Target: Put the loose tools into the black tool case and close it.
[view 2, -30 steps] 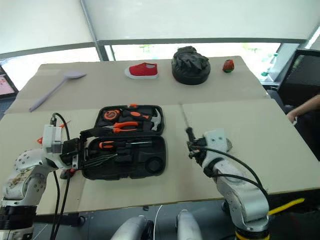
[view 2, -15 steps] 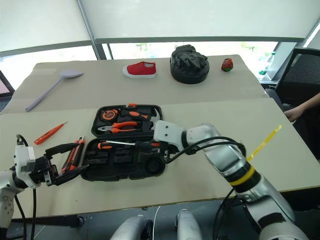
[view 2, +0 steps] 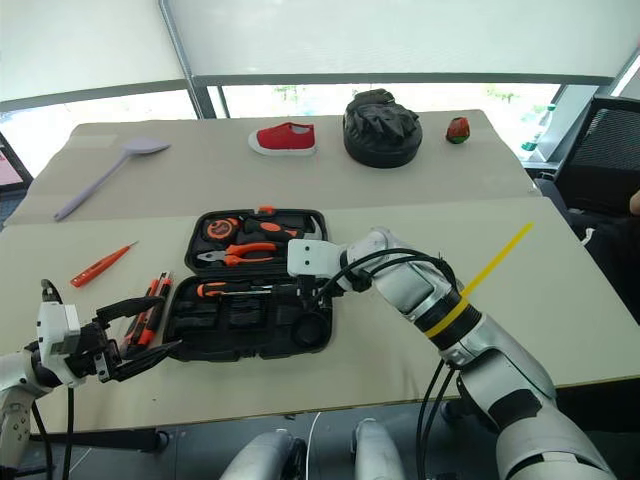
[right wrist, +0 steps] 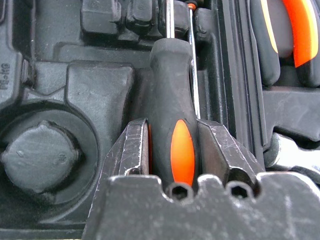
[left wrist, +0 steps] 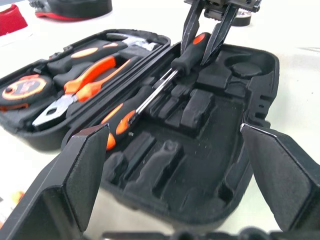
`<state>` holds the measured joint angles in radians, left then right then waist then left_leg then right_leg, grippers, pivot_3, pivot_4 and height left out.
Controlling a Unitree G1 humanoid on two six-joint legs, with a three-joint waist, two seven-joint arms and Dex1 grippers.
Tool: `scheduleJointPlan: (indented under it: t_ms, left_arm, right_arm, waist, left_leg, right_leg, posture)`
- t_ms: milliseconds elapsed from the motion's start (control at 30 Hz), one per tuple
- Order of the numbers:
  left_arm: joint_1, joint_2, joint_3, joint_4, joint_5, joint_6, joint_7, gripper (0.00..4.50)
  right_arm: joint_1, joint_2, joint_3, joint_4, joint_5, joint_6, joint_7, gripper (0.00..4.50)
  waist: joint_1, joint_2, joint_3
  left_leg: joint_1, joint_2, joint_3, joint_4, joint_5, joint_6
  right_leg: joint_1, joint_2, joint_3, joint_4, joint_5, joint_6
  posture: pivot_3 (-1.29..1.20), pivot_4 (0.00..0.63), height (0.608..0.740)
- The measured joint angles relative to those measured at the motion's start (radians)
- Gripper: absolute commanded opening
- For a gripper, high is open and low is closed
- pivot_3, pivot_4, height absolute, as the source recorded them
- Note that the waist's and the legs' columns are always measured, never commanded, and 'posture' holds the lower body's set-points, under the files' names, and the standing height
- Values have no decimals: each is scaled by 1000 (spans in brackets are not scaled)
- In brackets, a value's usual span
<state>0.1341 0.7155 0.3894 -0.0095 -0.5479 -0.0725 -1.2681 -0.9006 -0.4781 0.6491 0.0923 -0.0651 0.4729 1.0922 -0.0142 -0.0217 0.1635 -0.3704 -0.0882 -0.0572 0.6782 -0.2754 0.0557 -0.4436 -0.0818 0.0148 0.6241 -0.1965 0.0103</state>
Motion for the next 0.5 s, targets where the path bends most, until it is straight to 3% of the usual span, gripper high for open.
scheduleJointPlan:
  t_ms: [367, 433, 500]
  left_arm:
    - [-6, 0, -2, 0, 6, 0, 22, 4500]
    - [-7, -1, -7, 0, 9, 0, 25, 4500]
    - [-10, -2, -12, 0, 10, 0, 30, 4500]
  right_arm:
    - [1, 42, 5, 19, -54, -31, 15, 1113]
    - [1, 58, 2, 33, -65, -32, 8, 2105]
    - [1, 64, -5, 43, -71, -50, 3, 2695]
  waist:
    - [-3, 0, 0]
    - [-3, 0, 0]
    - [-2, 0, 0]
  left_leg:
    - [0, 0, 0, 0, 0, -1]
    - [0, 0, 0, 0, 0, -1]
    - [0, 0, 0, 0, 0, -1]
  right_leg:
    - [-1, 2, -1, 0, 0, -1]
    - [-1, 3, -1, 1, 0, -1]
    - [-1, 3, -1, 1, 1, -1]
  posture:
    - [0, 150, 740]
    - [0, 150, 740]
    - [0, 150, 740]
